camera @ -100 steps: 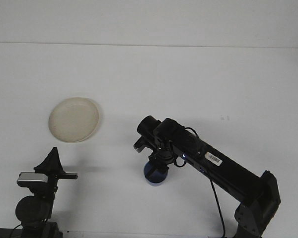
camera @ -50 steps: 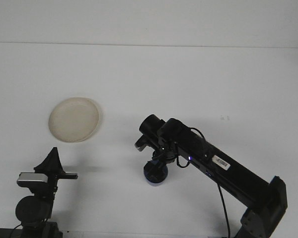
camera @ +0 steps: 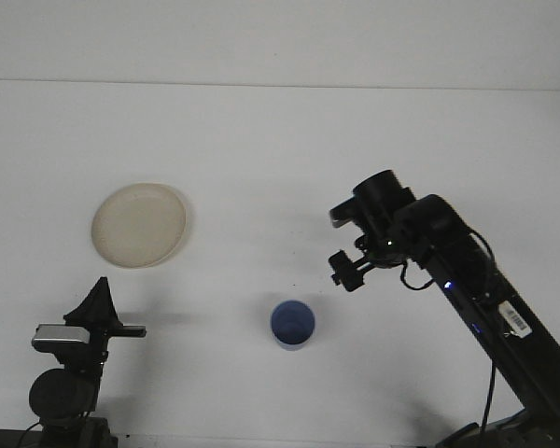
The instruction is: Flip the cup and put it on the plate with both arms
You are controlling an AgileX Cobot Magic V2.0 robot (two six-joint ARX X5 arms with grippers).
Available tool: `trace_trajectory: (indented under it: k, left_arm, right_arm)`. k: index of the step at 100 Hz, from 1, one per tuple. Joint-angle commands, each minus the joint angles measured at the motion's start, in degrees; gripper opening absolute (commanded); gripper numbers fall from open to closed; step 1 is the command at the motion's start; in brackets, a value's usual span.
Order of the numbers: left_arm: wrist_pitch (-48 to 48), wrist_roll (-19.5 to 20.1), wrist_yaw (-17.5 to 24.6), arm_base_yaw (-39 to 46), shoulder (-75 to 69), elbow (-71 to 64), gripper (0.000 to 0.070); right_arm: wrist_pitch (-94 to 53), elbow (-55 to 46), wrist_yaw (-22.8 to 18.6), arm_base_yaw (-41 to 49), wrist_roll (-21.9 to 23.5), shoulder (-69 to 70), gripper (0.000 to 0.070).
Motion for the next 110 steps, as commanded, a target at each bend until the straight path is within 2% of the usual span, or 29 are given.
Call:
trace_trajectory:
  k: [1, 27, 46, 103, 110]
  left_arm:
    - [0.74, -0.35, -0.04, -0.02, -0.11, -1.14, 0.0012]
    - [0.74, -0.35, -0.04, -0.02, -0.11, -1.14, 0.0012]
    - [0.74, -0.35, -0.04, -0.02, -0.11, -1.14, 0.0012]
    - [0.74, -0.35, -0.04, -0.02, -0.11, -1.14, 0.0012]
    - [0.74, -0.35, -0.04, -0.02, -0.11, -1.14, 0.0012]
  right_arm:
    - [1.16, -0.11, -0.13, -3.32, -0.87, -1.55, 0.0541]
    - [8.96, -11.34, -1.75, -17.68, -0.55, -12.5, 0.0541]
    - [18.97, -22.36, -1.64, -24.33, 1.07, -23.56, 0.0541]
    - [50.51, -53.53, -1.66, -24.61, 1.86, -51.28, 0.0541]
    - [52.98, -55.76, -2.36, -24.37, 3.13, -53.11, 0.0541]
